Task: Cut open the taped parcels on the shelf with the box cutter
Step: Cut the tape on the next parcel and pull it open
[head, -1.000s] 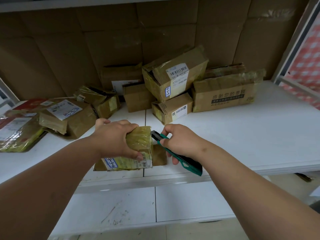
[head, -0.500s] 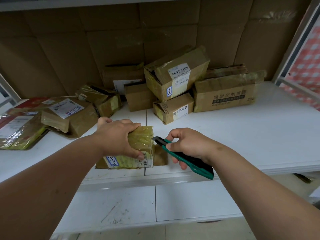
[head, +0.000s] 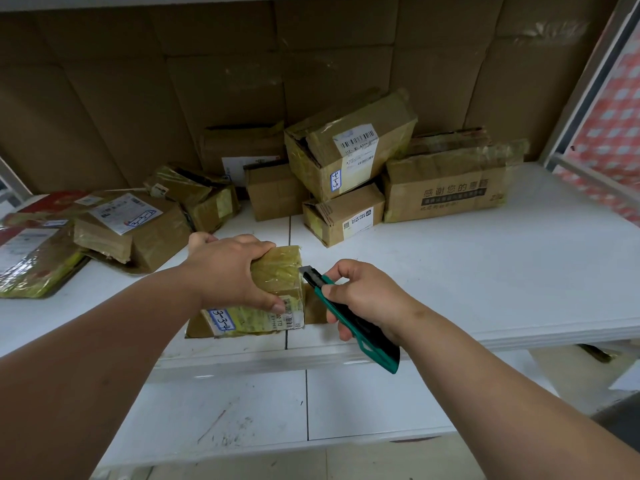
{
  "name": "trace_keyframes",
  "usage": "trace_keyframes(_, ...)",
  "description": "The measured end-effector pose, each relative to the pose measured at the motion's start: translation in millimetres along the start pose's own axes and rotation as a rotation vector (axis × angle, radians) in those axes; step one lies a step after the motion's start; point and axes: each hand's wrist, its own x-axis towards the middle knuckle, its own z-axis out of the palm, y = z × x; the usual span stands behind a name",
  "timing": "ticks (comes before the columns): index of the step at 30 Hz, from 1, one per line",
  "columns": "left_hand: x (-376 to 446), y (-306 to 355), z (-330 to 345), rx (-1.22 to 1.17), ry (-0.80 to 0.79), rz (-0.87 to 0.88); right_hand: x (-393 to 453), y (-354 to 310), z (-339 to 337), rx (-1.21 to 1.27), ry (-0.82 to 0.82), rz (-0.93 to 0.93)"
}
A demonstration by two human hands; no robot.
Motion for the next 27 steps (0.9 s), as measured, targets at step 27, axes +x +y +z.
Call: trace_keyframes(27,2,0,1,0.044,0.034,-0.006,3,-17,-10,-0.091,-0.041,0.021)
